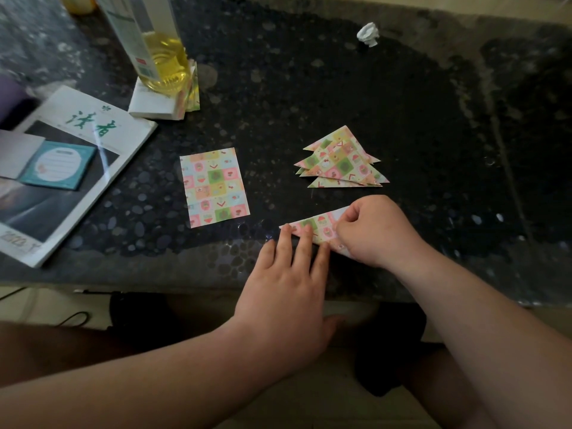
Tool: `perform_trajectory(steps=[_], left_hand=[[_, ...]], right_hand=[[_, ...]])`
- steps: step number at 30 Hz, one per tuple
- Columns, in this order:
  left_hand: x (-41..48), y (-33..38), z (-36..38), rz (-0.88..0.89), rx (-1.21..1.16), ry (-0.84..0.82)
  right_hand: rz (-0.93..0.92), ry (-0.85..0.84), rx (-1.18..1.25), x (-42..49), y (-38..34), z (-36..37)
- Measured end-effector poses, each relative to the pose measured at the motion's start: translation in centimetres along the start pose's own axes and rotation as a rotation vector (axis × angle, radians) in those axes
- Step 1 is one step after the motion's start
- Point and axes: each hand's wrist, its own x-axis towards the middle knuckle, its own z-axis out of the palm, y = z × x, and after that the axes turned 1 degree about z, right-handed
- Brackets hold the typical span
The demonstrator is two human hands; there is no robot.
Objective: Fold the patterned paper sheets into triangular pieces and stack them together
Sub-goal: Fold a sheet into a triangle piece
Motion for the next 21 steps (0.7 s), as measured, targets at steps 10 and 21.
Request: perform_trajectory(steps=[10, 21], left_hand=[[-0.07, 0.06, -0.04, -0.004, 0.012, -0.008], [0.26, 0.12, 0.29, 0.001, 0.054, 0.01]], right_hand=[[0.003, -0.007, -0.018, 0.08, -0.06, 0.04], [0.011, -0.017, -0.018, 0.1, -0.25, 0.03]])
